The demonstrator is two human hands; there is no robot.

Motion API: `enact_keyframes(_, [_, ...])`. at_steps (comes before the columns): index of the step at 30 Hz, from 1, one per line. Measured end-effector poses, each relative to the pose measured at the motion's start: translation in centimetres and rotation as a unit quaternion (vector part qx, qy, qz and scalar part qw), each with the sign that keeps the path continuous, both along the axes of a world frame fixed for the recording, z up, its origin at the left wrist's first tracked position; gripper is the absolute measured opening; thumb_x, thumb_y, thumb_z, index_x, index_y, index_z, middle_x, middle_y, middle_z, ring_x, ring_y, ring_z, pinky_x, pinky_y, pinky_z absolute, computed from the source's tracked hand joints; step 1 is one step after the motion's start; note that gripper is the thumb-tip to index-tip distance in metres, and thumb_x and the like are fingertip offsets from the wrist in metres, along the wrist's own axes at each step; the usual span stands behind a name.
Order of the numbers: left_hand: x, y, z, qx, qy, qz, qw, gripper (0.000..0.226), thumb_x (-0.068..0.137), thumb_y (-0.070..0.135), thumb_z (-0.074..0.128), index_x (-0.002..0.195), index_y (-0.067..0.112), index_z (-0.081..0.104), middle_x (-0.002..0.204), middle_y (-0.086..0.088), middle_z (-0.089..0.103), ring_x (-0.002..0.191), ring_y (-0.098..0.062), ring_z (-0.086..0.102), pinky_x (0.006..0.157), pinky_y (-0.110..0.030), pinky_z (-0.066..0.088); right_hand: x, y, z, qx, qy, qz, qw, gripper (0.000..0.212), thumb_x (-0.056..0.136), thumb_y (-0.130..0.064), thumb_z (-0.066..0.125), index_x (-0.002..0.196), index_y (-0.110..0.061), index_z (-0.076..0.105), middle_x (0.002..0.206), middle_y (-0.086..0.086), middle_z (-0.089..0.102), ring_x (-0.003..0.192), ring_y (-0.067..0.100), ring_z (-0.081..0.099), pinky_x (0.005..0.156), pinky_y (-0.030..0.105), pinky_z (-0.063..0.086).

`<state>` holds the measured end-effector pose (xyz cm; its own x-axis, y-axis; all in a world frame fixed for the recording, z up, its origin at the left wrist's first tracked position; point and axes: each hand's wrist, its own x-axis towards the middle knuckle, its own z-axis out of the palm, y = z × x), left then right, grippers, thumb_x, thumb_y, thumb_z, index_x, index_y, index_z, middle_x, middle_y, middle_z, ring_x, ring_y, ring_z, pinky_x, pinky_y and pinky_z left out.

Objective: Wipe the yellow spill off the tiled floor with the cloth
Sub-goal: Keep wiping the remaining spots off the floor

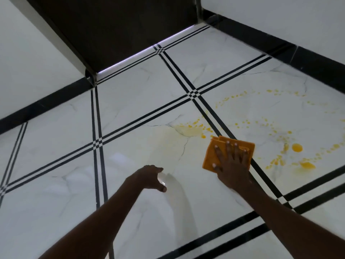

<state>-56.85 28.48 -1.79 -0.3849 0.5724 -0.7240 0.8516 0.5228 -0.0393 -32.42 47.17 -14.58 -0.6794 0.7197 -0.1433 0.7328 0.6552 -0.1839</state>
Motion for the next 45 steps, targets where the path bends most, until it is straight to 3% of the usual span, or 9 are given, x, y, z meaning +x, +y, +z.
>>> enact_keyframes(4, [-1.8,-1.0,1.0,-0.031,0.036,0.017,0.999,0.103,0.075,0.057,0.078,0.157,0.020,0.026,0.156,-0.008,0.036,0.145,-0.028,0.032,0.116,-0.046,0.032,-2.1,-7.4,0.6,-0.020,0.044,0.127,0.991,0.079,0.089,-0.056,0.045,0.161,-0.026,0.032,0.166,0.023,0.029,0.151,0.048,0.028,0.119,0.070,0.018])
enact_keyframes(8, [-2.9,-2.8,-1.7,-0.017,0.038,0.030,0.999,0.125,0.074,0.058,0.078,0.161,0.017,-0.001,0.168,-0.015,0.000,0.155,-0.034,0.003,0.120,-0.055,0.020,-10.2,-7.5,-0.6,0.006,0.064,0.267,0.962,0.075,0.090,-0.059,0.048,0.159,-0.035,0.034,0.168,0.013,0.027,0.155,0.039,0.026,0.120,0.066,0.017])
enact_keyframes(13, [-4.1,-3.7,-5.9,0.055,0.043,0.044,0.997,0.149,0.063,0.067,0.082,0.157,0.018,-0.022,0.162,-0.018,-0.029,0.153,-0.037,-0.019,0.122,-0.057,0.011,-13.1,1.6,-1.6,0.037,0.042,0.129,0.990,0.066,0.096,-0.055,0.041,0.156,-0.027,0.043,0.160,0.019,0.041,0.143,0.045,0.043,0.116,0.063,0.024])
enact_keyframes(18, [-5.0,-2.5,-8.4,0.107,0.068,0.040,0.991,0.160,0.051,0.075,0.081,0.155,0.018,-0.026,0.160,-0.020,-0.033,0.152,-0.038,-0.021,0.122,-0.054,0.008,-4.8,-4.5,0.0,0.046,0.064,-0.016,0.997,0.070,0.097,-0.050,0.039,0.161,-0.022,0.032,0.166,0.022,0.028,0.149,0.048,0.030,0.123,0.064,0.002])
enact_keyframes(25, [-5.1,-2.7,-8.7,0.132,0.075,0.052,0.987,0.157,0.055,0.067,0.086,0.155,0.024,-0.028,0.162,-0.014,-0.031,0.153,-0.036,-0.019,0.124,-0.055,0.012,-21.2,-0.6,-1.5,0.048,0.083,0.198,0.975,0.067,0.097,-0.055,0.039,0.160,-0.032,0.034,0.165,0.017,0.033,0.150,0.043,0.034,0.121,0.066,0.022])
enact_keyframes(29, [-5.1,-2.8,-8.8,0.131,0.077,0.054,0.987,0.158,0.055,0.067,0.086,0.154,0.024,-0.029,0.163,-0.013,-0.031,0.153,-0.036,-0.019,0.124,-0.053,0.014,-21.3,8.0,-2.1,0.100,0.045,0.065,0.992,0.065,0.104,-0.057,0.026,0.161,-0.025,0.032,0.163,0.020,0.037,0.148,0.046,0.036,0.118,0.066,0.023])
enact_keyframes(33, [-4.8,-2.3,-8.3,0.123,0.082,0.053,0.988,0.156,0.058,0.063,0.086,0.154,0.022,-0.030,0.162,-0.015,-0.032,0.153,-0.037,-0.020,0.124,-0.055,0.014,-14.3,0.2,-0.4,0.061,0.085,-0.053,0.993,0.069,0.100,-0.051,0.034,0.162,-0.022,0.028,0.165,0.022,0.030,0.151,0.048,0.027,0.121,0.068,0.013])
enact_keyframes(39, [-5.3,-2.5,-8.8,0.124,0.073,0.047,0.988,0.154,0.060,0.064,0.085,0.154,0.023,-0.029,0.162,-0.015,-0.031,0.152,-0.039,-0.022,0.124,-0.058,0.013,-21.4,-0.4,-1.3,0.055,0.085,0.191,0.976,0.066,0.102,-0.054,0.030,0.163,-0.031,0.023,0.167,0.018,0.029,0.152,0.045,0.028,0.121,0.065,0.019])
enact_keyframes(45, [-5.0,-2.3,-8.8,0.104,0.088,0.042,0.990,0.158,0.056,0.066,0.086,0.154,0.020,-0.029,0.161,-0.017,-0.031,0.152,-0.039,-0.019,0.123,-0.056,0.016,-17.7,9.2,-1.9,0.101,0.078,-0.022,0.992,0.067,0.104,-0.055,0.028,0.161,-0.020,0.030,0.160,0.025,0.038,0.146,0.049,0.036,0.117,0.068,0.024])
